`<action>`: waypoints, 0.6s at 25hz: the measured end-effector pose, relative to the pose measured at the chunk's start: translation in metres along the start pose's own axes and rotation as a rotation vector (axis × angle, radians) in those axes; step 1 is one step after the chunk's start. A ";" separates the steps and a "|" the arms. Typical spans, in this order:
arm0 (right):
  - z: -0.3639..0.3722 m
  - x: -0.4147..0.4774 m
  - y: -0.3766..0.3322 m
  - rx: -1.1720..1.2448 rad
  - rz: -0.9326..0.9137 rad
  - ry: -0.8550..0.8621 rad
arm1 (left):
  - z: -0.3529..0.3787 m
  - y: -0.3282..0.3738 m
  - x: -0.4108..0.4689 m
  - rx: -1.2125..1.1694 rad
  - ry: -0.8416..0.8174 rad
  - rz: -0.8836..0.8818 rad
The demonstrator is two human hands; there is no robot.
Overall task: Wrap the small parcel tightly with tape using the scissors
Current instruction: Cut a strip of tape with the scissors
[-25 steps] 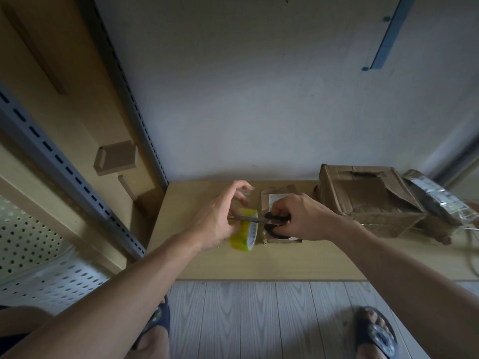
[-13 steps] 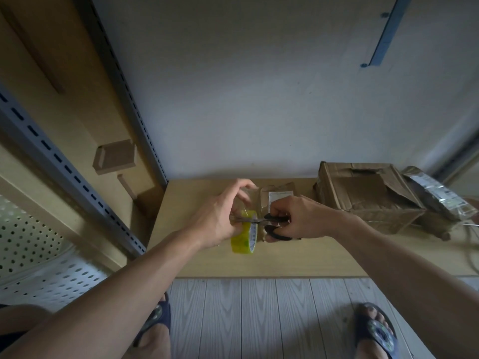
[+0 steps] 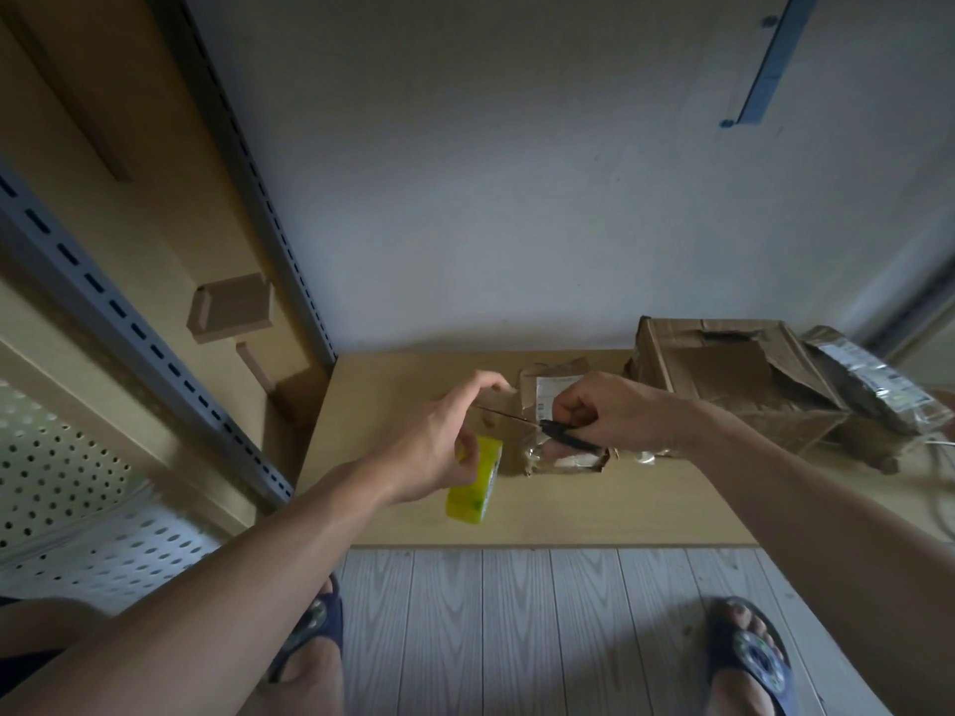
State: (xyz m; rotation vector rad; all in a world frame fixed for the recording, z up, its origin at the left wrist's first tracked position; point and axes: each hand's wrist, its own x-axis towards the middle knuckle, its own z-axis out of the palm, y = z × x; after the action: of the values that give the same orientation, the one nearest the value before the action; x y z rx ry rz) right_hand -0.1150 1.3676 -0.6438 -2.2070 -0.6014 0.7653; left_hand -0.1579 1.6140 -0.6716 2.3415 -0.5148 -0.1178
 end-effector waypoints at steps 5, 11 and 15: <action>-0.002 -0.004 0.003 -0.161 0.086 -0.089 | 0.000 -0.003 0.001 -0.070 0.035 0.002; 0.013 -0.003 0.021 -0.346 0.156 -0.128 | -0.003 -0.009 0.004 -0.132 0.055 -0.014; 0.042 0.003 0.061 -0.444 0.274 0.000 | -0.003 -0.008 0.001 -0.137 0.060 -0.006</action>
State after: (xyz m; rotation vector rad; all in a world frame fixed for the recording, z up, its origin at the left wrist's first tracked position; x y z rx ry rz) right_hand -0.1297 1.3506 -0.7143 -2.7390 -0.5099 0.8307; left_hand -0.1539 1.6204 -0.6746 2.2062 -0.4564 -0.0824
